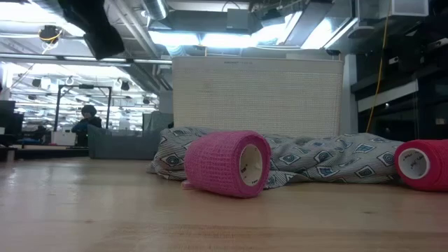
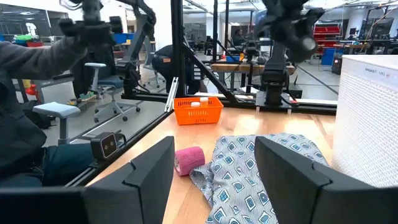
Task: Pick & Place Medicine items
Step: Put the black bandage into the black bin
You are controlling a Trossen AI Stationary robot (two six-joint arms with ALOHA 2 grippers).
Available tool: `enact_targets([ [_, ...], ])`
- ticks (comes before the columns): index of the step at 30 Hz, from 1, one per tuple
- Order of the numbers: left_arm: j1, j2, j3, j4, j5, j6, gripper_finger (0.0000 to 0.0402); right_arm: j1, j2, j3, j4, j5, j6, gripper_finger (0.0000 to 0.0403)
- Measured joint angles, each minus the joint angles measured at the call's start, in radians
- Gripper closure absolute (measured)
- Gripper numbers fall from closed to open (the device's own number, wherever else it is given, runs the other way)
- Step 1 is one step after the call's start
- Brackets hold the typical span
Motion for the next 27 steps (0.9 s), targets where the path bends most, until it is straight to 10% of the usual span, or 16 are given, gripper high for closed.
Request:
enact_targets([
  [12,0.27,-0.122,0.0,-0.024,-0.051,0.163,0.0215,0.0,0.0,0.0,0.0,0.0,0.0,0.0179],
  [27,0.71,0.084,-0.065,0.236,0.123,0.469,0.0215,0.0,0.0,0.0,0.0,0.0,0.0,0.0179],
])
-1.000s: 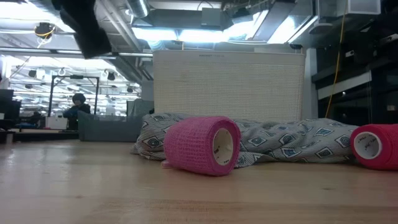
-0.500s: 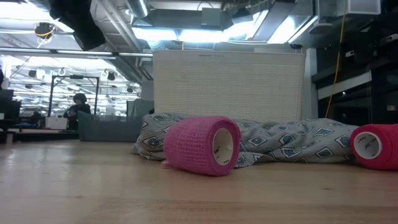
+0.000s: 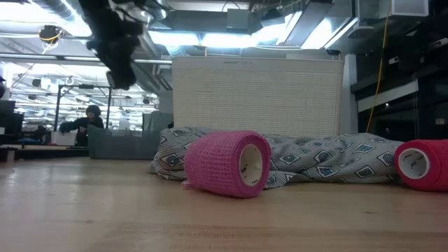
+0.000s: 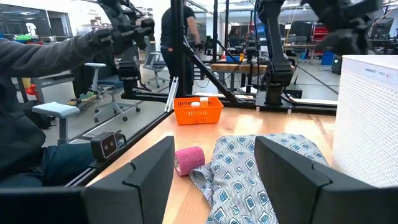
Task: Pick & Place Medicine items
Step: Put the black bandage into the black bin, then put the pink bandage into the black bin
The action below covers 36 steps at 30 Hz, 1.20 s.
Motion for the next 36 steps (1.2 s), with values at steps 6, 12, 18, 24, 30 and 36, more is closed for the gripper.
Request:
enact_targets([
  [6,0.177,0.092,-0.027,0.204,0.119,0.079,0.0215,0.0,0.0,0.0,0.0,0.0,0.0,0.0179],
  [12,0.319,0.21,-0.03,0.254,0.135,0.158,0.0215,0.0,0.0,0.0,0.0,0.0,0.0,0.0179],
  [18,0.416,0.327,-0.03,0.342,0.248,0.193,0.0215,0.0,0.0,0.0,0.0,0.0,0.0,0.0179],
  [24,0.442,0.398,-0.03,0.362,0.314,0.197,0.0193,0.0,0.0,0.0,0.0,0.0,0.0,0.0179],
  [30,0.441,0.401,-0.03,0.369,0.317,0.208,0.016,0.0,0.0,0.0,0.0,0.0,0.0,0.0179],
  [36,0.441,0.367,-0.03,0.369,0.321,0.208,0.0145,0.0,0.0,0.0,0.0,0.0,0.0,0.0179],
])
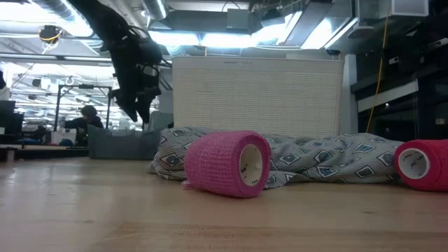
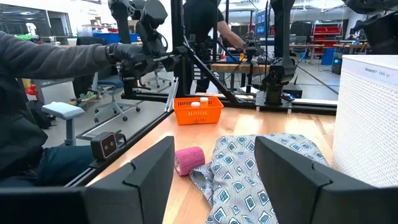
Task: Pick & Place Medicine items
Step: Put the pink bandage into the black bin
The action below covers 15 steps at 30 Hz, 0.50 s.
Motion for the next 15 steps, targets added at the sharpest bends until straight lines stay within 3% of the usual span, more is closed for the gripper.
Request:
enact_targets([
  [6,-0.011,-0.056,0.0,0.0,0.034,-0.012,0.0146,0.0,0.0,0.0,0.0,0.0,0.0,0.0179],
  [15,-0.113,-0.268,0.0,0.013,0.265,-0.029,0.015,0.0,0.0,0.0,0.0,0.0,0.0,0.0179],
])
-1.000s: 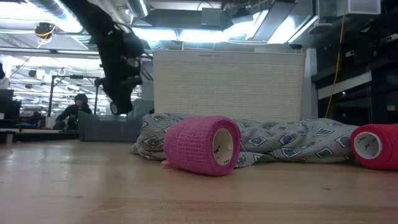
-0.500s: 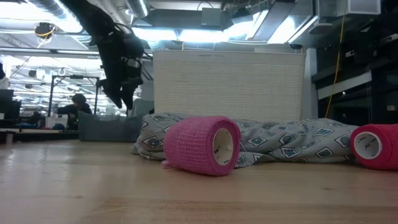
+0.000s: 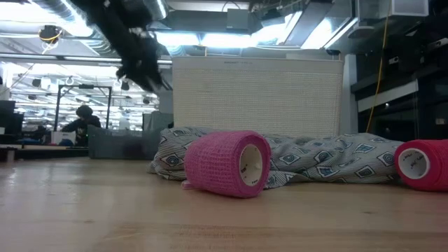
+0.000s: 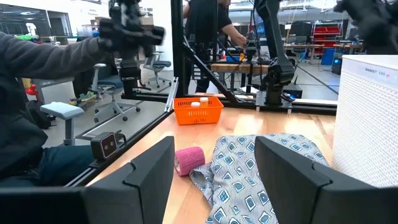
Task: Pick & Place Medicine items
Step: Put the pink bandage into the black bin
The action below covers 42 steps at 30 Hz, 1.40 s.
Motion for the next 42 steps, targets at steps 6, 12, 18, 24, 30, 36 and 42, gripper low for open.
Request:
enact_targets([
  [6,-0.137,-0.152,0.0,-0.044,0.267,-0.058,0.0151,0.0,0.0,0.0,0.0,0.0,0.0,0.0179],
  [12,-0.4,-0.244,0.0,-0.128,0.28,-0.089,0.0151,0.0,0.0,0.0,0.0,0.0,0.0,0.0179],
  [18,-0.752,-0.231,0.0,-0.087,0.035,-0.173,0.0151,0.0,0.0,0.0,0.0,0.0,0.0,0.0179],
  [24,-1.04,-0.107,0.0,0.018,-0.199,-0.18,0.0151,0.0,0.0,0.0,0.0,0.0,0.0,0.0179],
  [30,-1.202,0.104,0.0,0.134,-0.378,-0.157,0.0151,0.0,0.0,0.0,0.0,0.0,0.0,0.0179],
  [36,-1.288,0.304,0.0,0.285,-0.471,-0.043,0.0151,0.0,0.0,0.0,0.0,0.0,0.0,0.0179],
  [42,-1.309,0.42,0.013,0.352,-0.465,0.022,0.0151,0.0,0.0,0.0,0.0,0.0,0.0,0.0179],
])
